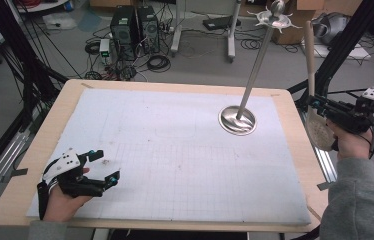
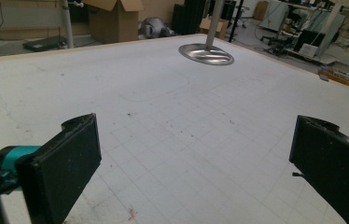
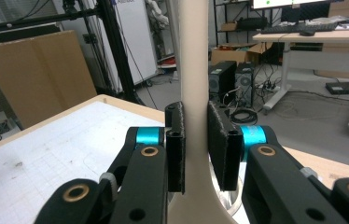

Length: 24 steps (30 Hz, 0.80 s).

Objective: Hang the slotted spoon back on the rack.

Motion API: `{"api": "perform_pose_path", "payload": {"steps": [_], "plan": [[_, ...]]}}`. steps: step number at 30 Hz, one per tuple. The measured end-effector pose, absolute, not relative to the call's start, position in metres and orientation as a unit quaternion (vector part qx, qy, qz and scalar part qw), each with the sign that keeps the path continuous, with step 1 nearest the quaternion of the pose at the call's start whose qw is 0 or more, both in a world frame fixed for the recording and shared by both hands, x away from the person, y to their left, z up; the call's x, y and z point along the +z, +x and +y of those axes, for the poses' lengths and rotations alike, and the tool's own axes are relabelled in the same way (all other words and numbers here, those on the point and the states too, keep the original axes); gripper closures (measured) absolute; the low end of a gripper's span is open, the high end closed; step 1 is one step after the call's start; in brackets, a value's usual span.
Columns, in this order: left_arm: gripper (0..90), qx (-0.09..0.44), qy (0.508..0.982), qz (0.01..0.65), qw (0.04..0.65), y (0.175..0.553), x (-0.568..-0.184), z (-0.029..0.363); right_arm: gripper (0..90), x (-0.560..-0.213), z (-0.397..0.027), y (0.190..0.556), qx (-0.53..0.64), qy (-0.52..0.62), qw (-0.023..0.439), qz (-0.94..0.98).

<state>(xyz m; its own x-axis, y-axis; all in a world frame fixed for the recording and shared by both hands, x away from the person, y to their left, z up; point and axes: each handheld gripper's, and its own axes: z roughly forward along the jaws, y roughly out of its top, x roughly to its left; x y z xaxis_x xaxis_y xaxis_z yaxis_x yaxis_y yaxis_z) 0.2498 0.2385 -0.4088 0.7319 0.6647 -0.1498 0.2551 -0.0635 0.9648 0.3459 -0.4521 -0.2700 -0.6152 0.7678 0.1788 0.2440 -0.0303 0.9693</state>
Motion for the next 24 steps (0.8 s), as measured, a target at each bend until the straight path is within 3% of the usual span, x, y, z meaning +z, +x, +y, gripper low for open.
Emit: {"api": "perform_pose_path", "payload": {"steps": [24], "plan": [[2.4,0.159,0.710,0.309,0.613,0.2489,-0.4077,0.2352,78.1,-0.2729,-0.4480,0.3512,0.610,0.384,0.191,0.666]]}}
